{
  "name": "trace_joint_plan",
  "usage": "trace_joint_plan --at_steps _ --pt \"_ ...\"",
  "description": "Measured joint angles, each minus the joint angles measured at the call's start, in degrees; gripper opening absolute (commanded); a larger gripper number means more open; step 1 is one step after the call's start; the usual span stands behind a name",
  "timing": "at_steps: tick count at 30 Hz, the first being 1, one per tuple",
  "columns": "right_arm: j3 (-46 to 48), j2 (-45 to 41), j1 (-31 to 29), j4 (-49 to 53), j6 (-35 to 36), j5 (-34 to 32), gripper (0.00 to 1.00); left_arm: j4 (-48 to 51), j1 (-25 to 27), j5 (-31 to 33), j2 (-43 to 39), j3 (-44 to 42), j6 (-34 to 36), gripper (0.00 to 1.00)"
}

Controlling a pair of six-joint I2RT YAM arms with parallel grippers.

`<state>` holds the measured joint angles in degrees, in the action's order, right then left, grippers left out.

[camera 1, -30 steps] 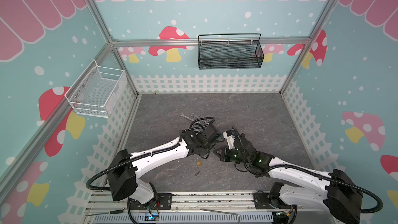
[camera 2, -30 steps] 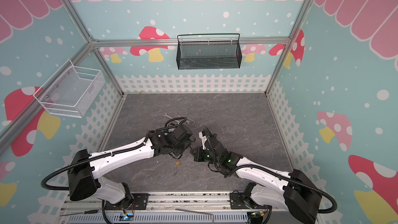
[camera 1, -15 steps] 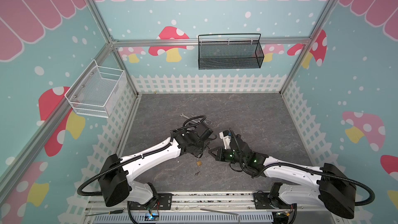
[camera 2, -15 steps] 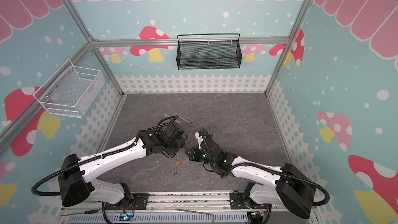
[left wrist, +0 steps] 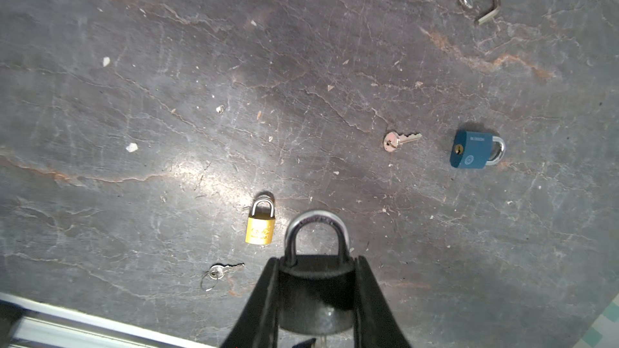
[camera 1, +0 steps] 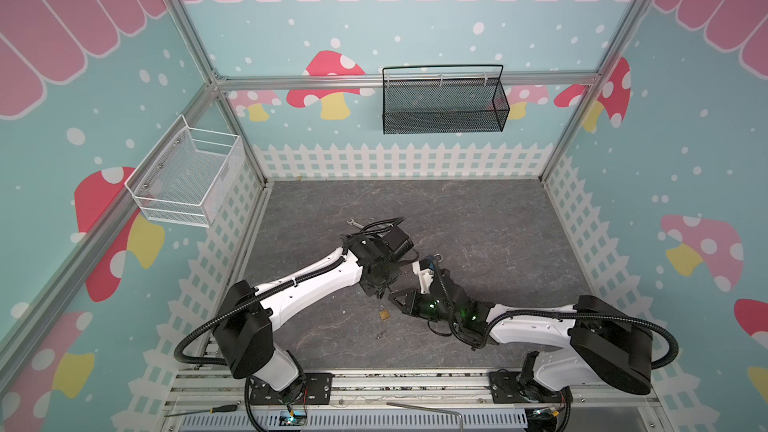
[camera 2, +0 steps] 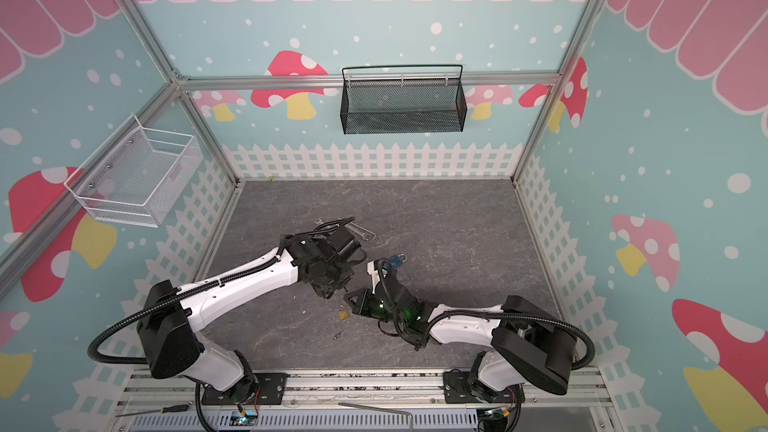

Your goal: Unlock with the key

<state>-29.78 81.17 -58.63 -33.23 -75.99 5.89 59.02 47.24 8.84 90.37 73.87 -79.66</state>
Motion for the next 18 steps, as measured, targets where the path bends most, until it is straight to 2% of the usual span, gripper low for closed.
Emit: trace_joint_plan --at_steps 8,18 --pt "0.74 3.1 -0.46 -6.78 -4.35 1.11 0.0 2.62 0.15 1.84 0.57 1.14 1.77 0.0" --pt "1.11 2.93 -1.53 -7.58 -5.03 -2.51 0.0 2.43 0.79 2.45 0.72 1.7 0.57 0.0"
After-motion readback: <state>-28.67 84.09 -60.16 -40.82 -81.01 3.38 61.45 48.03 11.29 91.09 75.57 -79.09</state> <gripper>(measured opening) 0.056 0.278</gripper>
